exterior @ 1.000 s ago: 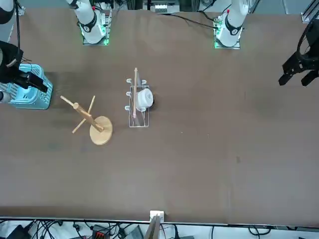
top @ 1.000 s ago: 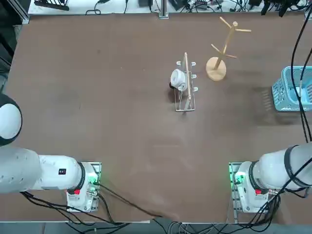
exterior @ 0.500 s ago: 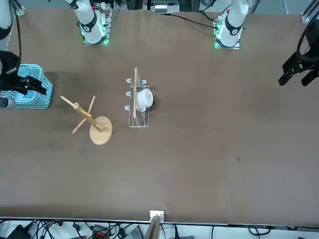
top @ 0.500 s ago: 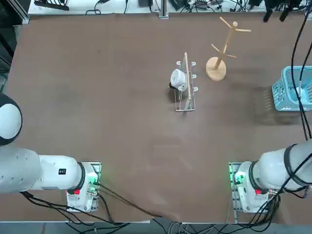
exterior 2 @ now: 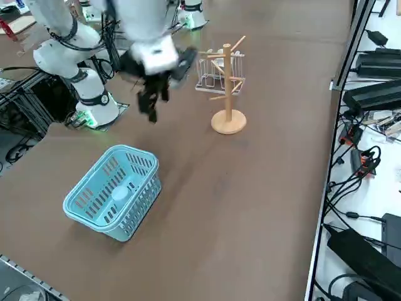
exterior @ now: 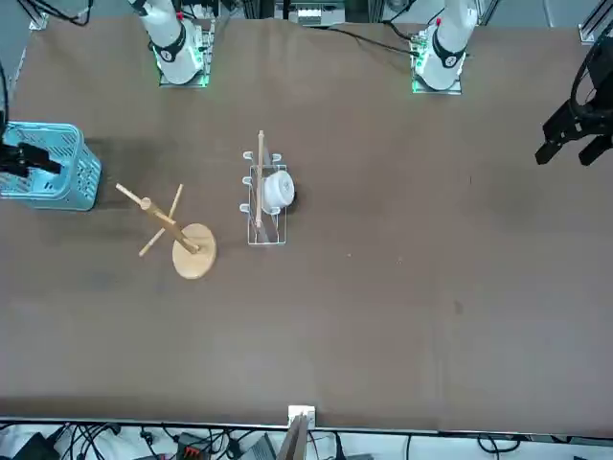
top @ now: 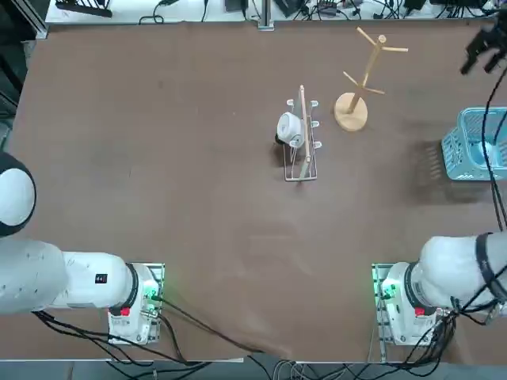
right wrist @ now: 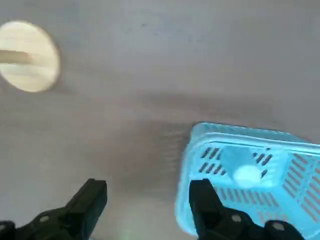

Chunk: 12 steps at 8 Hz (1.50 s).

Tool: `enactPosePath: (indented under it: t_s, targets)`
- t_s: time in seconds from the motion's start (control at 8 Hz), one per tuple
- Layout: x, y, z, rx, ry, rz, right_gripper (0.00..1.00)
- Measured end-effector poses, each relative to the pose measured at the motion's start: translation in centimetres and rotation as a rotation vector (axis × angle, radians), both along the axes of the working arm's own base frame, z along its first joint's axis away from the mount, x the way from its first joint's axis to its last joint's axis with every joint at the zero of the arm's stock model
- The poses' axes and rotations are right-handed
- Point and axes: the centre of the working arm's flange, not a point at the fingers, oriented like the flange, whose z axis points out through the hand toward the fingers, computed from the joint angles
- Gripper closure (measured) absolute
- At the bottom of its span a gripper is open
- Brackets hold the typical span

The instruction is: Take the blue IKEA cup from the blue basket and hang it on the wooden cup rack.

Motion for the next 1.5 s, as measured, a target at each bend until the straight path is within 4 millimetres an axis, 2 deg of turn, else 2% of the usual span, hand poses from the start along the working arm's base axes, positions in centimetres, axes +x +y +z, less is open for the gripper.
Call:
enactPosePath:
  t_s: [0.38, 0.62, 1.12, 1.25, 1.5]
  targets:
    - [-5.9, -6.8, -6.9, -0.055, -0.124, 0.032, 0.00]
    - [-8.3, -9.0, -10.7, -0.081, -0.163, 0.054, 0.00]
    - [-10.5, -13.8, -17.1, -0.093, -0.184, 0.095, 0.00]
    - [-11.0, -14.5, -18.4, -0.087, -0.179, 0.098, 0.00]
    - [-11.2, -14.7, -19.6, -0.076, -0.168, 0.100, 0.00]
